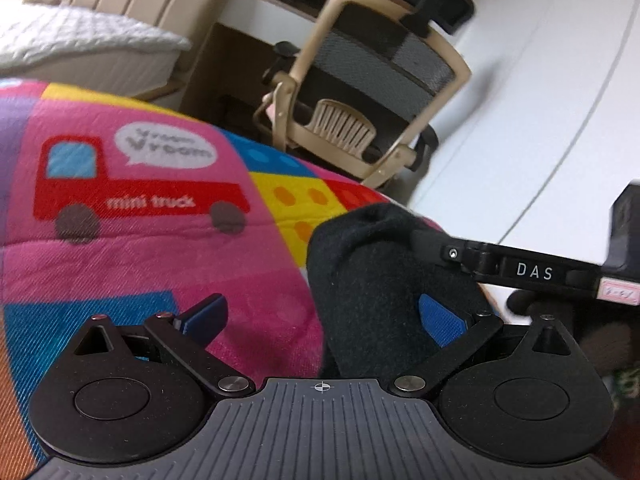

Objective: Fold clothes

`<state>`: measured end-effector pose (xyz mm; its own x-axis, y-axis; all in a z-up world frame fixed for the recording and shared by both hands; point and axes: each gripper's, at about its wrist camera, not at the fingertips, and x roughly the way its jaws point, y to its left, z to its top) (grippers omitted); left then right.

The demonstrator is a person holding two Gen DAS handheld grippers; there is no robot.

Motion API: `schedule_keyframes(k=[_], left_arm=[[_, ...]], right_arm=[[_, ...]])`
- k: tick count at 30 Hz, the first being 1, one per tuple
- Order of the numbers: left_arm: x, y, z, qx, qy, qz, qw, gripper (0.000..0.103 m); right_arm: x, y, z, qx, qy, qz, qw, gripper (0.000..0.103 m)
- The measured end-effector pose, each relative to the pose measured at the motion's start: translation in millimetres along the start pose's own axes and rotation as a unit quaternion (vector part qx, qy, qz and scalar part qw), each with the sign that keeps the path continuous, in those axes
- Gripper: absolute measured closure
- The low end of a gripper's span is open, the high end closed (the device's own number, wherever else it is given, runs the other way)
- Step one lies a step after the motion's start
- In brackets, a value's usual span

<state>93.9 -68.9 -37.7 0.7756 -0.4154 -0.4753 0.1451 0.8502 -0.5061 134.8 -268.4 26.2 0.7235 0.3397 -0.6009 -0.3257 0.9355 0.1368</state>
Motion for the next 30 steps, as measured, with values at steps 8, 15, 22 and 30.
schedule_keyframes(k=[8,15,22,30], left_arm=[[-15.1,13.3,7.5,-0.060,-0.018,-0.076,0.9952,0.000],[1.3,-5.1,-1.8,0.005,0.018,-0.022,0.9996,0.000],[2.3,-10.9,-5.6,0.028,0.014,-0.004,0.9995,0.000],[7.5,-15.9,-7.5,0.037,0.027,-0.023,0.9987,0.000]], right_arm=[[1.5,0.8,-10.3,-0.004,-0.030,-0.063,0.998,0.000],[-18.0,-11.6,-15.2,0.033,-0.038,-0.041,0.998,0.000],[-44.4,-49.9,-40.2,0.162,0.002,0.084,0.983,0.000],[-10.2,-37.7,-50.0,0.209,0.024,0.142,0.967,0.000]])
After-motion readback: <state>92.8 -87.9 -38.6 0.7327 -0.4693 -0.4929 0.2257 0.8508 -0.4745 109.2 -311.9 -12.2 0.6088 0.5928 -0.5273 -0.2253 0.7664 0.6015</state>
